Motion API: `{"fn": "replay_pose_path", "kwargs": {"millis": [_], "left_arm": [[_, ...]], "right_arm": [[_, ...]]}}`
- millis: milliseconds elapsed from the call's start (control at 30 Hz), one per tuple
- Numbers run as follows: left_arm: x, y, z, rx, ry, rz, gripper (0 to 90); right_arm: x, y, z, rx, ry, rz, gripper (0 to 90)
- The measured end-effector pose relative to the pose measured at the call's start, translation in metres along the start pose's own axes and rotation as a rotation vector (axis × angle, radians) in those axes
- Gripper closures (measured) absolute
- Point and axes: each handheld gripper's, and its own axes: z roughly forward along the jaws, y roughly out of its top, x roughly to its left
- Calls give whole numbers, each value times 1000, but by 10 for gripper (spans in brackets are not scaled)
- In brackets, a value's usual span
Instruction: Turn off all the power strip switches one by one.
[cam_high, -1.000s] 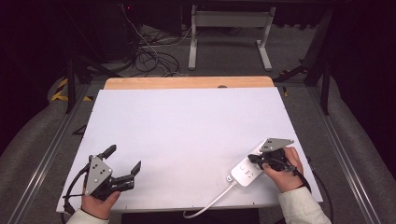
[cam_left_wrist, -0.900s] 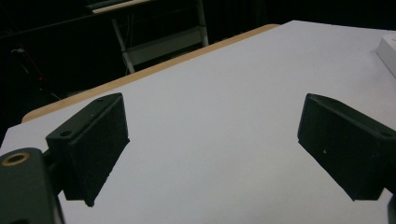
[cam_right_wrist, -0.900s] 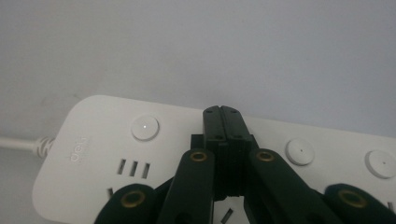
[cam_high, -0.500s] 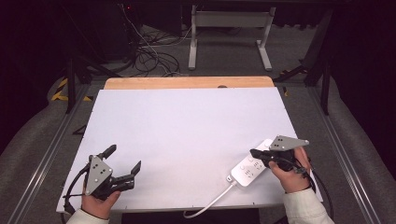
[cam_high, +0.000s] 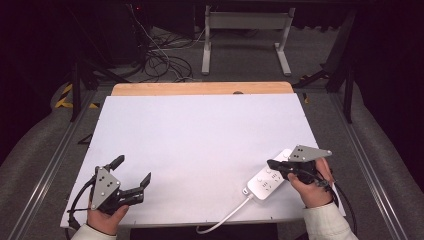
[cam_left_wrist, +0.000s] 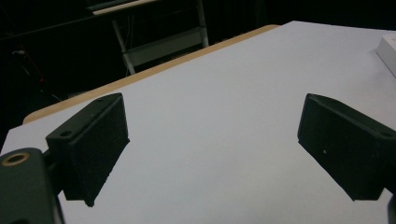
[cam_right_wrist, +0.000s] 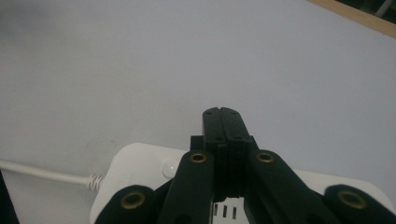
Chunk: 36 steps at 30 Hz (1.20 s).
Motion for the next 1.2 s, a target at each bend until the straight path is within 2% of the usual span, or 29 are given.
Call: {"fn": "replay_pose_path", "kwargs": {"millis": [200, 333, 467, 867, 1200], "left_arm": [[0, 0, 0, 0, 0, -1, 92], [0, 0, 0, 0, 1, -4, 92], [0, 0, 0, 0, 0, -2, 92], [1, 0, 0, 1, -3, -6, 92], [0, 0, 0, 1, -2, -6, 92]], "right_arm": [[1, 1, 0, -3, 1, -1, 900], [11, 7, -2, -33, 40, -18, 900], [20, 12, 0, -33, 69, -36, 900], [23, 2, 19, 50, 112, -27, 900], [20, -8, 27, 111, 119, -12, 900]]}}
